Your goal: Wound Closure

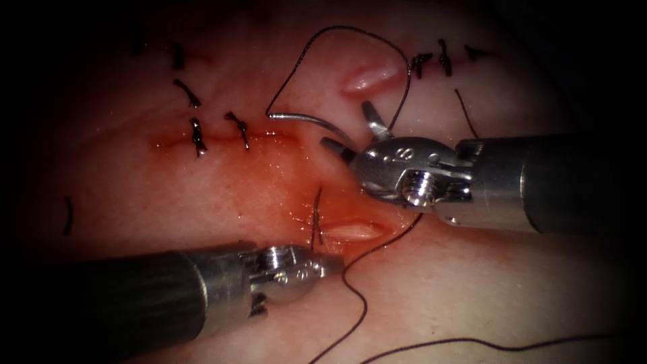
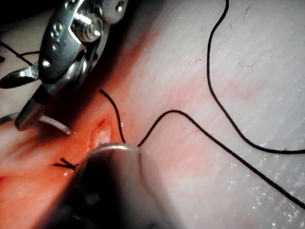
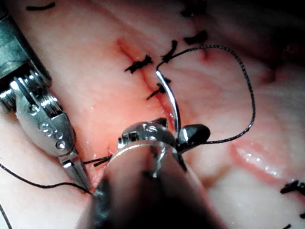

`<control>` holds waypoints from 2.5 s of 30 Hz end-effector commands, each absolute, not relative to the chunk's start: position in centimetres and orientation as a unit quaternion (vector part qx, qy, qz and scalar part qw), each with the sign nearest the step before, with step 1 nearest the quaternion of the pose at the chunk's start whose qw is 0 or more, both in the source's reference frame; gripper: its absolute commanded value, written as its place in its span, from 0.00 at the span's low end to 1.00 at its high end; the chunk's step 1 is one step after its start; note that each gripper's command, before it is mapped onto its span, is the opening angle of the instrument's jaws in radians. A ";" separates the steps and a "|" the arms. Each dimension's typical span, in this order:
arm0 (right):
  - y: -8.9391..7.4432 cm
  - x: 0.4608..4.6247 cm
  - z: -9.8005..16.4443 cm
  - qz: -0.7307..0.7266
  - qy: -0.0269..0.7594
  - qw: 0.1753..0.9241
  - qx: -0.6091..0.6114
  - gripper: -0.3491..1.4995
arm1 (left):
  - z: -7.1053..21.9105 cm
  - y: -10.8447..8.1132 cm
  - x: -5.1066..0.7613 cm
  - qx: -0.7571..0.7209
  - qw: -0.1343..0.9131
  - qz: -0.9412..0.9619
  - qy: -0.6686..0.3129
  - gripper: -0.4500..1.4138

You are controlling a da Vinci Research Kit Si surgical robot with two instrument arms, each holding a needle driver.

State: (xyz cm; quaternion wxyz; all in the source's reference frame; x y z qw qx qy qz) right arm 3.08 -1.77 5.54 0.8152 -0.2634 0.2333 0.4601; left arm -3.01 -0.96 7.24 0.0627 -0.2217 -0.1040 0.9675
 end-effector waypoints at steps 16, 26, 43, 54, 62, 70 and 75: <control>-1.8 3.33 5.9 0.434 0.162 0.845 -0.265 0.86 | 7.3 -0.9 -3.07 -0.222 0.062 0.968 -0.103 0.22; -1.8 3.34 5.9 0.420 0.125 0.860 -0.262 0.00 | 7.3 -0.9 -3.07 -0.222 0.063 0.968 -0.103 0.22; -1.6 2.60 5.7 0.324 0.439 0.836 -0.059 0.00 | 7.3 -1.0 -3.08 -0.221 0.063 0.968 -0.103 0.22; -1.6 2.41 6.3 0.409 0.567 0.695 0.167 0.00 | 7.3 -1.0 -3.08 -0.222 0.060 0.968 -0.103 0.22; -1.7 2.42 6.4 0.534 0.546 0.605 0.226 0.00 | 7.3 -1.0 -3.08 -0.222 0.060 0.968 -0.103 0.22; -1.7 2.53 6.4 0.620 0.521 0.496 0.315 0.00 | 7.3 -1.0 -3.09 -0.221 0.061 0.968 -0.103 0.22; -1.8 2.67 6.5 0.629 0.498 0.468 0.370 0.00 | 7.3 -1.0 -3.09 -0.221 0.061 0.968 -0.103 0.22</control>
